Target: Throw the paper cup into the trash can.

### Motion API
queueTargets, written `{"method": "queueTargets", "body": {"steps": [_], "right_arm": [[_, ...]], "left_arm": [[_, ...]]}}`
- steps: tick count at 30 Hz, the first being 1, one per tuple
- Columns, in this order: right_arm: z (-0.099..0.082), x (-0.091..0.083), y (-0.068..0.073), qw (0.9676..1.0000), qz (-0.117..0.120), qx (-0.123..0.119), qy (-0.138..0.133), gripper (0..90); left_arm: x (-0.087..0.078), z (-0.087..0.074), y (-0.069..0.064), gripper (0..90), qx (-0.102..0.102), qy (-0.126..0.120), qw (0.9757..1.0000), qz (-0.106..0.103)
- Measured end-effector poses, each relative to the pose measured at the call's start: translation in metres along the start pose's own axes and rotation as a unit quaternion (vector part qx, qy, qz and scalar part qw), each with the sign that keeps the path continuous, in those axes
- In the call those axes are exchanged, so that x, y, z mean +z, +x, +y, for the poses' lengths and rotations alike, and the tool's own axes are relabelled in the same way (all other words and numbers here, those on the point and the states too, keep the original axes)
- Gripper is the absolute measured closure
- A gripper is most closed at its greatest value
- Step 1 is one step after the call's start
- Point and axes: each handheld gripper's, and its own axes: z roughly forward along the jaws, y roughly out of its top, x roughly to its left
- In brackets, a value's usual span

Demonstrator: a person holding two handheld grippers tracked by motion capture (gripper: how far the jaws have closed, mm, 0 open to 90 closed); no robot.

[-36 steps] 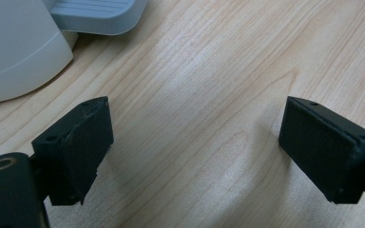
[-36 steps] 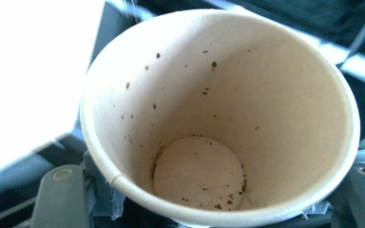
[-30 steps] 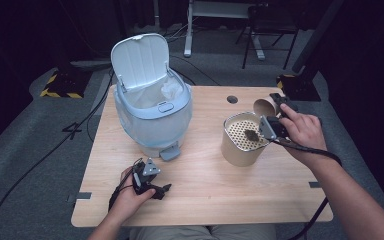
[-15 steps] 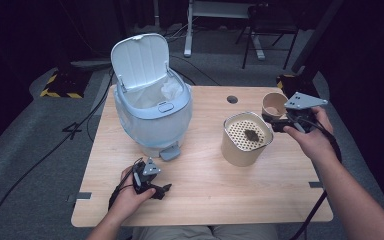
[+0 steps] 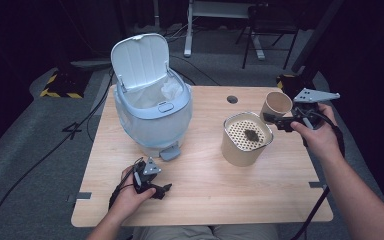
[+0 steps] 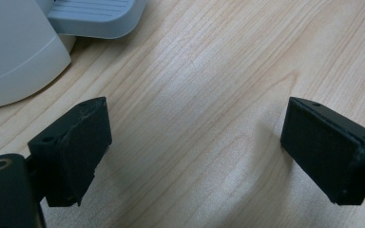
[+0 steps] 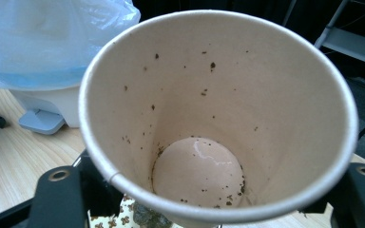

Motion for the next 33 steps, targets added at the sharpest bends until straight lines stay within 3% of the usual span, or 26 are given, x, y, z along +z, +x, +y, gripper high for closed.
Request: {"method": "queueTargets", "body": {"steps": [9,16,33], "right_arm": [[0.014,0.007,0.007,0.9995,0.027,-0.013,-0.009,28.5],[0.030,0.017,0.017,0.9981,0.051,-0.035,-0.009,28.4],[0.081,0.049,0.035,0.9917,0.112,-0.057,-0.028,28.2]], "left_arm": [[0.000,0.000,0.000,11.1,0.001,-0.002,1.0000,0.003],[-0.003,-0.002,0.003,14.4,0.006,-0.005,1.0000,-0.006],[-0.005,-0.005,0.006,15.5,0.013,-0.006,0.9998,-0.012]]}}
